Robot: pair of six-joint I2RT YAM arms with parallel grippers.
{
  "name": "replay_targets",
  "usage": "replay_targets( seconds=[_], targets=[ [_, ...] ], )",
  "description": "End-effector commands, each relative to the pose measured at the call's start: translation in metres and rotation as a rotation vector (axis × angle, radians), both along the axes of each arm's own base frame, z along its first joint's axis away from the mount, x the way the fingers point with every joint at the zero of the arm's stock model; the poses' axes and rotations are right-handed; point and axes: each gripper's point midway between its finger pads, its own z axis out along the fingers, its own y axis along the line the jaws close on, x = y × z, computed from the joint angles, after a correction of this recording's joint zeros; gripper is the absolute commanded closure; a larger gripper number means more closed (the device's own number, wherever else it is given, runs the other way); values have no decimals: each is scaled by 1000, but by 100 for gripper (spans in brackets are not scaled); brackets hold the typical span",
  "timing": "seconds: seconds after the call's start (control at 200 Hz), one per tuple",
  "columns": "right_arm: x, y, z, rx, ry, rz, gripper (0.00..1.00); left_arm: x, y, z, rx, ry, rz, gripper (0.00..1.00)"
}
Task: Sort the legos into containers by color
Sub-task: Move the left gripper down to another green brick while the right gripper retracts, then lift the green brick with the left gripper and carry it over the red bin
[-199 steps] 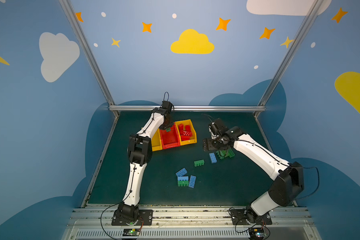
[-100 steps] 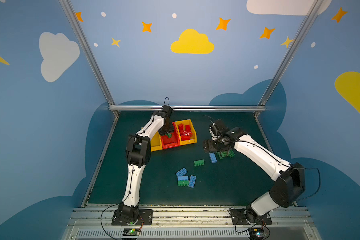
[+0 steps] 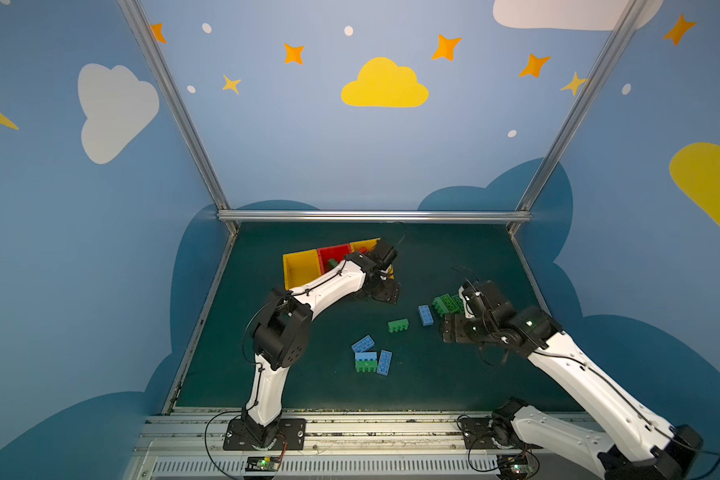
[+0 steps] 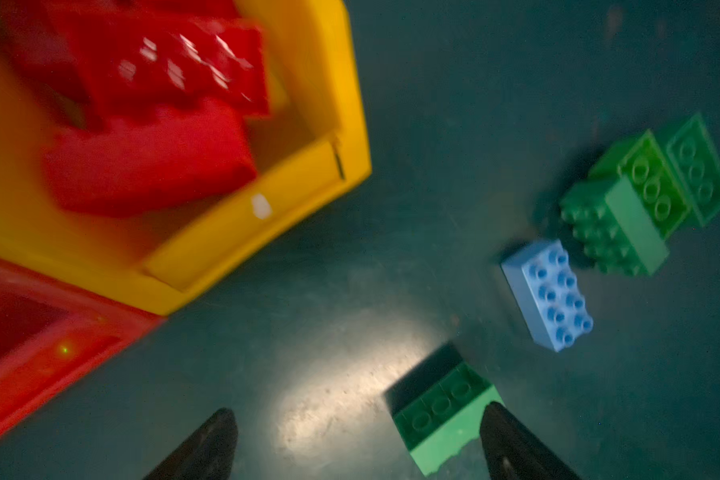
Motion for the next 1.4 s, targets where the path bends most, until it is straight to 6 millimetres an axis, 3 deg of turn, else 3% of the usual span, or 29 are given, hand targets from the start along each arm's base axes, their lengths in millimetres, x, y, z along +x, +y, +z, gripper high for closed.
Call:
replay_targets(
  seconds=[0.0,0.1,0.245,0.626,0.721,0.821,0.951,1.136,1.266,1.396],
  targets=[
    [-24,-14,-2,38,28,-50,7,-22,-12,-3,29,-40,-143,9],
    [-41,-24,-4,66,30,-66,7,-39,-25,-14,58,-54,-204,9],
    [-59,-36,-2,83,27,-79,7,-43,-35,-23,109,-86,-230,9],
    [-67,-44,10,108,-5,-105,7,-40,-47,-62,152,-59,-268,16],
    [-64,-46,12,93,-13,-111,7,-40,-49,-67,147,-46,-277,27],
    [-60,-47,12,75,-20,-116,7,-40,-49,-69,154,-43,-281,49],
    [-50,-41,15,71,-31,-108,6,-35,-43,-62,165,-52,-267,72],
    [-27,-21,16,56,-26,-62,7,-17,-20,-38,155,-69,-197,77],
    [-6,-6,16,36,-27,-24,7,14,8,-6,126,-119,-93,77],
    [18,13,18,38,-35,15,7,54,49,27,81,-167,57,76]
  ],
)
